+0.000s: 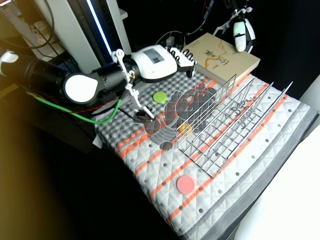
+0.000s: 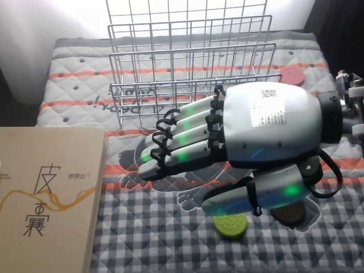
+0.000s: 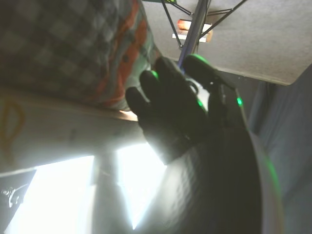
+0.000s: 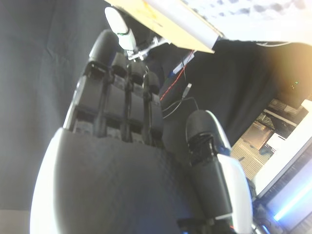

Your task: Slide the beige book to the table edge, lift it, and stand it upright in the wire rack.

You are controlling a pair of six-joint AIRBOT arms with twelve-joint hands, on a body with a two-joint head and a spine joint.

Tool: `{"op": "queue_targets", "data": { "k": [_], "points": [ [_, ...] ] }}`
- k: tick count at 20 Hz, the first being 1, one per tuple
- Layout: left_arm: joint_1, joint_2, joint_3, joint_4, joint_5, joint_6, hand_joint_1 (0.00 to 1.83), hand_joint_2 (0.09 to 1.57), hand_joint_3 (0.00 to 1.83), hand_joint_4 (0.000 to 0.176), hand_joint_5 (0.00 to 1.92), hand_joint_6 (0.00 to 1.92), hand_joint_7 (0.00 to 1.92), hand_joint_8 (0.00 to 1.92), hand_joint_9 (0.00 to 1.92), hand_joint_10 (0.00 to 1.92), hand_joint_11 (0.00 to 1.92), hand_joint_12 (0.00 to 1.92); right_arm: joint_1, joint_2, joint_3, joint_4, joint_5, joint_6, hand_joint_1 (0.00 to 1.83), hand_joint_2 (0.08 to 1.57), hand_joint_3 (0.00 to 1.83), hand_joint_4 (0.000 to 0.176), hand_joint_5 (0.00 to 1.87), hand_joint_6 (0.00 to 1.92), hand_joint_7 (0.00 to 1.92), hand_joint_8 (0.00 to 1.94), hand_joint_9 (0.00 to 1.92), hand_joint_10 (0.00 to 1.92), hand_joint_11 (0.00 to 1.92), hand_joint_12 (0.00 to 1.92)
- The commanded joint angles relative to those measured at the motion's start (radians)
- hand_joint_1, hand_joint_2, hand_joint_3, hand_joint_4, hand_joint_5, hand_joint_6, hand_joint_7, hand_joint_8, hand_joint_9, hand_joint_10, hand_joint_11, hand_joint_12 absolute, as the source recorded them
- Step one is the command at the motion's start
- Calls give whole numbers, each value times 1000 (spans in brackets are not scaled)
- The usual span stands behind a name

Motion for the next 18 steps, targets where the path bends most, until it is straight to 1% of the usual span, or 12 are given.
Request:
{"op": "queue_targets", "data": {
  "k": [1,5,7,9,11,12,13,14,15,16,17,18],
  "points": [
    [-10,1,7,-12,-97,-13,318,1038,0,0,832,0,939,16,827,62,169,1603,8,-3,0,67,74,0,24,1531,3,0,342,1,364,1,319,0,276,975],
    [-19,0,8,3,-87,-14,238,983,0,0,671,0,805,0,687,2,32,1505,6,-3,2,67,73,0,19,1532,0,0,343,3,365,2,320,3,276,989],
    [-26,-4,11,10,-79,-14,224,991,1,0,605,2,606,0,537,1,8,1177,4,-4,2,67,72,0,36,1529,0,0,350,3,375,3,326,3,289,996],
    [-34,-9,15,16,-71,-14,223,1003,2,0,600,3,564,4,452,1,0,947,2,-3,3,67,72,0,7,1533,2,0,347,0,377,1,324,0,294,998],
    [-37,-12,18,17,-68,-14,323,1031,1,0,684,2,659,3,585,16,57,1096,1,-3,3,67,71,0,7,1536,2,0,336,0,367,0,317,0,267,990],
    [-37,-14,18,17,-68,-14,651,1078,4,0,872,16,938,51,896,145,398,1395,0,-4,4,67,70,0,33,1536,0,0,336,0,368,0,319,0,260,998],
    [-37,-15,20,16,-68,-14,865,1086,2,0,993,8,1098,107,925,651,605,1640,0,-4,4,67,70,0,39,1538,0,0,335,0,368,0,319,0,261,1001],
    [-37,-17,22,13,-69,-17,1114,1059,7,0,1101,568,1026,1194,1009,1610,995,1865,-2,-4,4,67,70,0,43,1539,1,0,334,0,367,0,321,1,260,1001],
    [-37,-17,23,9,-72,-18,1155,1083,4,0,1048,812,1036,1751,1161,1859,1231,1910,-3,-4,4,67,70,0,46,1538,0,0,339,2,371,2,326,3,263,1001],
    [-37,-17,25,0,-78,-18,1157,1104,4,0,1002,920,1171,1887,1341,1909,1424,1919,-5,-3,4,67,70,0,49,1539,0,0,340,2,371,2,324,2,273,1004],
    [-37,-17,26,-8,-83,-18,1141,1136,2,0,936,1032,715,1456,691,1638,709,1921,-7,-3,4,69,70,0,51,1539,1,0,336,0,368,0,319,0,274,1004],
    [-37,-16,30,-30,-96,-18,1146,1131,0,0,947,1020,620,1507,566,1855,625,1921,-11,-2,4,72,70,0,52,1543,2,0,335,0,365,0,321,1,299,1018]
  ]
}}
